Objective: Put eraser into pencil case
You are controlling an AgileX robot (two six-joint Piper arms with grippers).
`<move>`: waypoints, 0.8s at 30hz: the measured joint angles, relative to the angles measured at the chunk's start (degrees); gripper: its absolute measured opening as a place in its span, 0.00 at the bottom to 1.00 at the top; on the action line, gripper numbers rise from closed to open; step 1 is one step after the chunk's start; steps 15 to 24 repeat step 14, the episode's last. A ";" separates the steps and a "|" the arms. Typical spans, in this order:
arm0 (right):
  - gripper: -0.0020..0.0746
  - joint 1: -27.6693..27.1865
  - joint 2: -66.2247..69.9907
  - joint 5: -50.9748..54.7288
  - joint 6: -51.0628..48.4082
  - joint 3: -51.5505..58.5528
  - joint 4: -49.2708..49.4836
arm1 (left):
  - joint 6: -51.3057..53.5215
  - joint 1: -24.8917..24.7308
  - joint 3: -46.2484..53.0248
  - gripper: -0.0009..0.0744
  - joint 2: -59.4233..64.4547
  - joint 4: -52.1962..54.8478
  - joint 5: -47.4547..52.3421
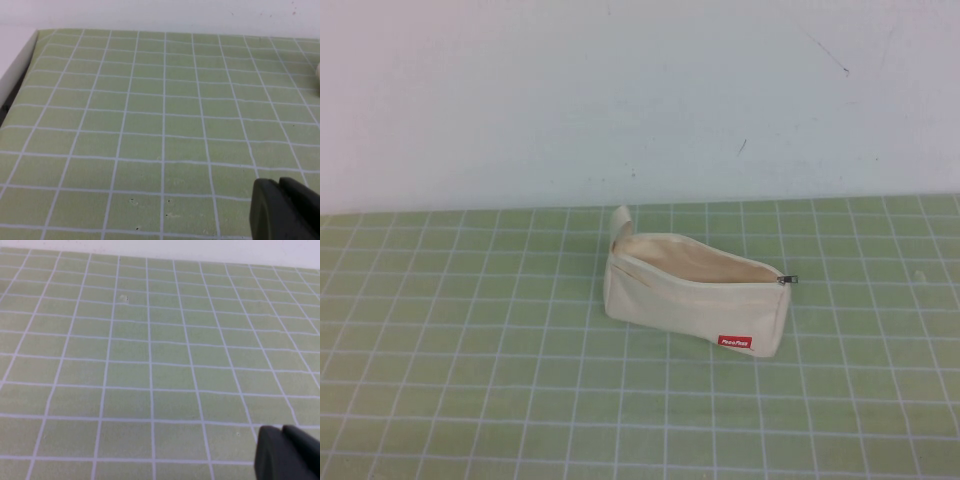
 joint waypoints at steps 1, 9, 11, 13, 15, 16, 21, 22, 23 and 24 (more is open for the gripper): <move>0.03 0.00 0.00 0.00 0.00 0.00 0.00 | 0.00 0.00 0.00 0.01 0.00 0.00 0.00; 0.03 0.00 0.00 0.00 0.00 0.00 0.00 | 0.00 0.00 -0.05 0.01 0.00 0.00 0.24; 0.03 0.00 0.00 0.00 0.00 0.00 0.00 | 0.00 0.00 -0.05 0.01 0.00 0.00 0.35; 0.03 0.00 0.00 0.00 0.00 0.00 0.00 | 0.00 0.00 -0.05 0.01 0.00 0.00 0.35; 0.03 0.00 0.00 0.00 0.00 0.00 0.00 | 0.00 0.00 -0.14 0.01 0.00 0.00 0.35; 0.03 0.00 0.00 0.00 0.00 0.00 0.00 | 0.00 0.00 -0.14 0.01 0.00 0.00 0.35; 0.03 0.00 0.00 0.00 0.00 0.00 0.00 | 0.00 0.00 -0.14 0.01 0.00 0.00 0.35; 0.03 0.00 0.00 0.00 0.00 0.00 0.00 | 0.00 0.00 -0.14 0.01 0.00 0.00 0.35; 0.03 0.00 0.00 0.00 0.00 0.00 0.00 | 0.00 0.00 -0.14 0.01 0.00 0.00 0.35; 0.03 0.00 0.00 0.00 0.00 0.00 0.00 | 0.00 0.00 -0.14 0.01 0.00 0.00 0.35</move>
